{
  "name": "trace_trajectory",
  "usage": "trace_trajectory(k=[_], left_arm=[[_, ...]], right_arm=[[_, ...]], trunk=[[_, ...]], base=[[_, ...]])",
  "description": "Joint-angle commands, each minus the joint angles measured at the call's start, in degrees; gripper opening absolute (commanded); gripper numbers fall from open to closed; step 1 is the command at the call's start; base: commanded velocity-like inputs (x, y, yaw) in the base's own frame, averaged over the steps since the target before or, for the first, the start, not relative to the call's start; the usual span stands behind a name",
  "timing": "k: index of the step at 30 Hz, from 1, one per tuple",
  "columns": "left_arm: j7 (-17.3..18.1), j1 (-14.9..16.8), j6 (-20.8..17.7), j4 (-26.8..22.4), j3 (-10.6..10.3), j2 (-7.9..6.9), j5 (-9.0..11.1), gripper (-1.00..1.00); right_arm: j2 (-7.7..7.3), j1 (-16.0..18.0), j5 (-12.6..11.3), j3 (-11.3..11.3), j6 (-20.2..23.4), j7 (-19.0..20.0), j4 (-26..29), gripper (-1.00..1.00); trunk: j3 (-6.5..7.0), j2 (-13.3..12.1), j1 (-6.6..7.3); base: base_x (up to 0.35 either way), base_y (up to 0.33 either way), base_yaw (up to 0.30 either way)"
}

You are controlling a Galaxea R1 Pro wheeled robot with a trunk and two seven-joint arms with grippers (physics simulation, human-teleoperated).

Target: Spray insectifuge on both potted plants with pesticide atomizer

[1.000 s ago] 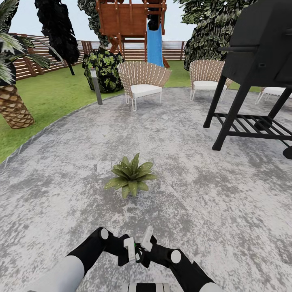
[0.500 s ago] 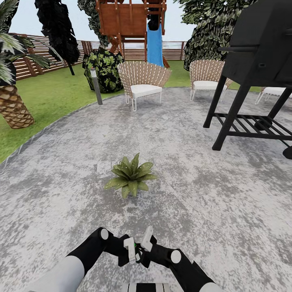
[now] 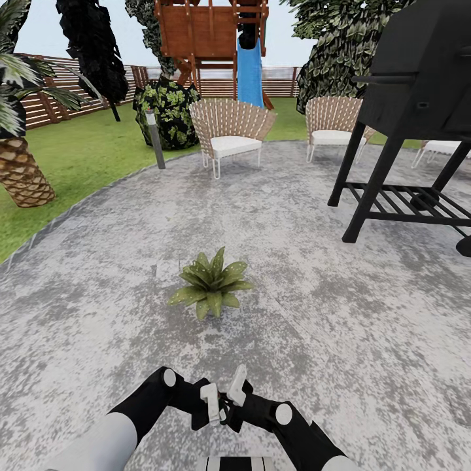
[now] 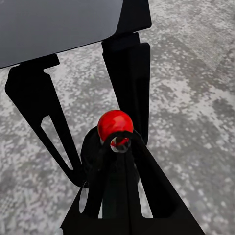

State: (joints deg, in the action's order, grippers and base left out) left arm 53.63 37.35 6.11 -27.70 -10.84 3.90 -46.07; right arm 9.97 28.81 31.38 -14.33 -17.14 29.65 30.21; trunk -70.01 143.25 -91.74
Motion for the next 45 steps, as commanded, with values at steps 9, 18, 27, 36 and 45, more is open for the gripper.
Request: trace_trajectory(k=[9, 18, 27, 36, 45], left_arm=[[0.07, -0.14, 0.66, 0.22, 0.01, -0.78, -0.14, -1.0], [0.24, -0.55, 0.66, 0.35, 0.12, -5.7, -0.21, -1.0], [0.25, -0.95, 0.66, 0.89, 0.19, -13.03, -0.12, -1.0], [-2.85, -1.03, 0.38, 1.05, 4.58, -14.88, 2.05, -1.0], [-23.72, -6.25, 3.86, 3.92, 18.79, -13.78, 17.86, -1.0]], right_arm=[[0.03, 0.02, 0.51, 0.02, -0.35, -0.04, 0.03, -1.0], [0.03, 0.02, 0.52, 0.04, -0.35, -0.03, 0.02, -1.0], [0.03, 0.02, 0.52, 0.11, -0.35, -0.04, 0.02, -1.0], [0.03, 0.02, 0.52, 0.58, -0.42, -0.87, 0.08, 1.0], [-5.62, -0.07, -0.06, 2.99, -0.36, -19.71, -8.81, 1.0]], trunk=[[-0.04, 0.02, 0.01], [-0.04, 0.02, 0.01], [-0.04, 0.02, 0.01], [-0.04, 0.02, 0.01], [-0.04, 0.02, 0.01]], base=[[0.0, 0.0, 0.0], [0.0, 0.0, 0.0], [0.0, 0.0, 0.0], [0.0, 0.0, 0.0], [0.0, 0.0, 0.0]])
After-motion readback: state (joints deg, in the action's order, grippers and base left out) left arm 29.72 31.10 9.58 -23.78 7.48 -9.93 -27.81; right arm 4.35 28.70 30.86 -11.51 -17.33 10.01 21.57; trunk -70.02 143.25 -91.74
